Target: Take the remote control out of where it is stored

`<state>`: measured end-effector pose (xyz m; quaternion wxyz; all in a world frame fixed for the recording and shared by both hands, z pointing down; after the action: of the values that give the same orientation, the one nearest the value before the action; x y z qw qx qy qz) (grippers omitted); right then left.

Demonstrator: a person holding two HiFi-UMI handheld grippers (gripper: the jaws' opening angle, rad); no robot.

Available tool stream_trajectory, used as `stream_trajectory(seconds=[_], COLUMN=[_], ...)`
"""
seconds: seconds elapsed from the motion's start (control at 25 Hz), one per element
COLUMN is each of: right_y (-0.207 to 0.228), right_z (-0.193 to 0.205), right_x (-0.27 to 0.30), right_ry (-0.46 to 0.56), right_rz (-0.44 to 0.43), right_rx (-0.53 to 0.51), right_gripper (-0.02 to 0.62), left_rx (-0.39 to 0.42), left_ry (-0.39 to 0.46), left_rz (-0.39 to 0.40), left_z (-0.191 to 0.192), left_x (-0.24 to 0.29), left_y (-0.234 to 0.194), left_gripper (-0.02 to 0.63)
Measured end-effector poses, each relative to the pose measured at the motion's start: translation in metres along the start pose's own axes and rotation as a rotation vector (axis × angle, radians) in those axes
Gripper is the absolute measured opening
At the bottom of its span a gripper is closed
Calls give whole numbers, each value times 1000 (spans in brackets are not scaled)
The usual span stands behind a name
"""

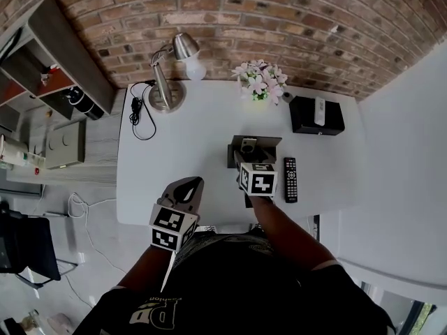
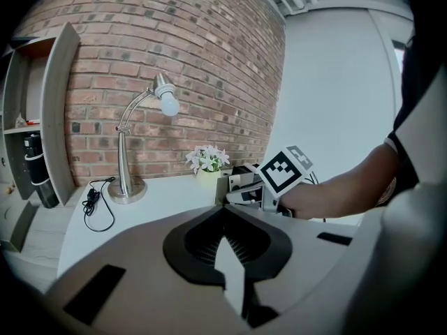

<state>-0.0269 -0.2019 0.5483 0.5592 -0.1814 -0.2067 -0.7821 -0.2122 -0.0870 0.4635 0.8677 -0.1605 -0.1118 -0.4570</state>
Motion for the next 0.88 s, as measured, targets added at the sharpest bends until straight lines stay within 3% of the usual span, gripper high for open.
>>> stream_trajectory(seconds=[0.24,0.56,0.88], right_y=[4,-2,-2], right_z=[5,6,-24], right_x=[12,7,-17], right_ry=[-14,11,149], right_rz=[118,100,44], right_rx=[-27,-51,-63], right_gripper=[253,196,192], left_rx=[-22,-19,-3], left_ry=[2,-1,8], left_rz=[-29,-48,-23], left_z=[1,7,2], left_x=[-12,-20,-14], left_y=[-9,-15,-4], left_gripper=[6,6,6])
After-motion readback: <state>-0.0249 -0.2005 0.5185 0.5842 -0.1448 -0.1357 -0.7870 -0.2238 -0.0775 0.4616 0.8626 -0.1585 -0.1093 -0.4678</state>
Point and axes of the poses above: the fingertips, and each gripper's own axes: x forward along the fingers, y to its right, z out of its underside, the point moved 6 cm from there along -x, backward along the fingers, and after that the axes turned 9 degrees about y, right-handed, at the moved point
